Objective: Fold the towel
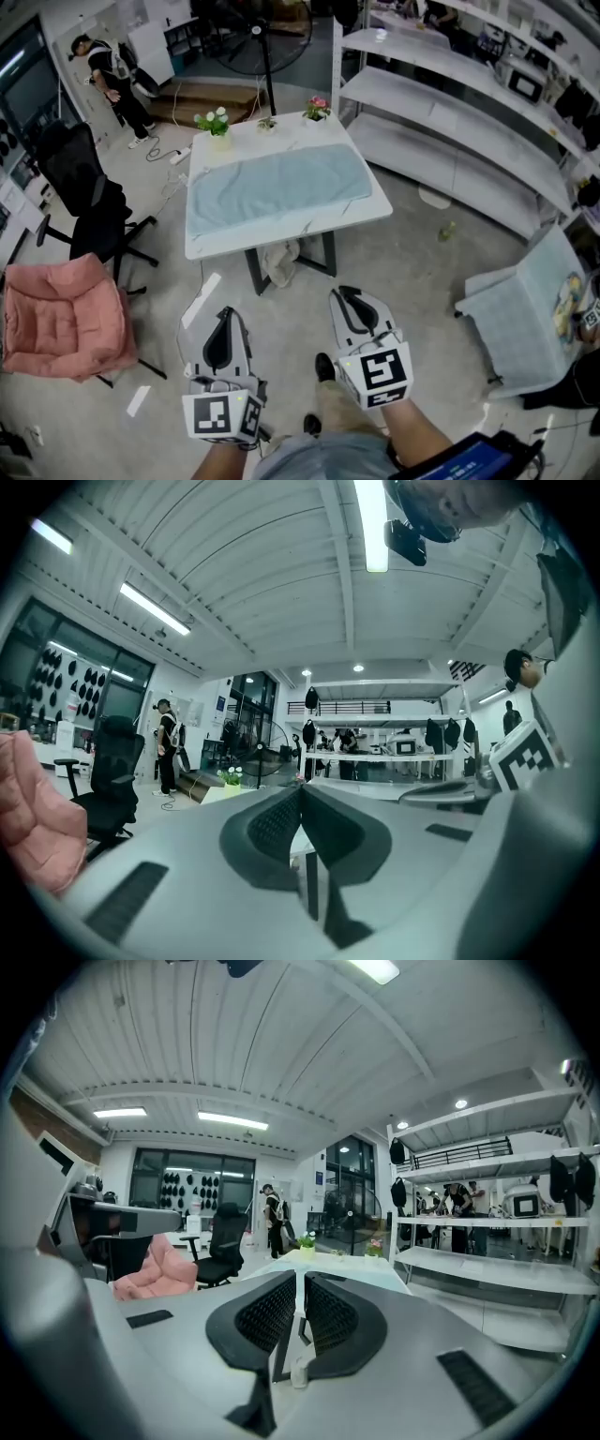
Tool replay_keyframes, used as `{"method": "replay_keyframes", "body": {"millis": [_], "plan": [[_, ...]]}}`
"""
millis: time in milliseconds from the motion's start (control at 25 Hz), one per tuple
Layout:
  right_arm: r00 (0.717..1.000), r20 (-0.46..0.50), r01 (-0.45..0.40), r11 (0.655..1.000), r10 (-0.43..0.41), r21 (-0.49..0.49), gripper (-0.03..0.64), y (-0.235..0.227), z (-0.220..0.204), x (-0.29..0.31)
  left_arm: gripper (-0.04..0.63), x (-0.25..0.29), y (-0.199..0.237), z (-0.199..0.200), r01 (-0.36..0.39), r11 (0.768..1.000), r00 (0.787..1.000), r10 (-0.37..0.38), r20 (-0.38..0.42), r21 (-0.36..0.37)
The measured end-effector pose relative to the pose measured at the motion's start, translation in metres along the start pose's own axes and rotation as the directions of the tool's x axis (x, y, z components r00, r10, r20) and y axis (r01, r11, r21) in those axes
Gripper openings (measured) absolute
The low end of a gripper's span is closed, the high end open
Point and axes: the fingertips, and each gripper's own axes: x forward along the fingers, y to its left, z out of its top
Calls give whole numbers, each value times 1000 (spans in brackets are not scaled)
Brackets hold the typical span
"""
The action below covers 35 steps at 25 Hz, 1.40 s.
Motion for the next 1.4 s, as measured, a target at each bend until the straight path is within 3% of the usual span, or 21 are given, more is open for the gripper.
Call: {"method": "replay_keyframes", "body": {"millis": [480,680,960,1400], "plan": [[994,-98,-44,998,48,44,48,-75,-28,123,8,144,15,-28,-25,1000,995,25,-94,-3],[994,-88,-66,997,69,43,46,-101,-13,161,8,189,15,-10,-30,999,997,31,-73,15],[996,-41,-82,996,83,31,44,-124,14,206,7,219,28,12,-69,997,997,70,-31,43],[991,-77,-106,994,106,8,46,-136,8,267,8,255,71,-9,-134,991,989,134,-56,5]]}}
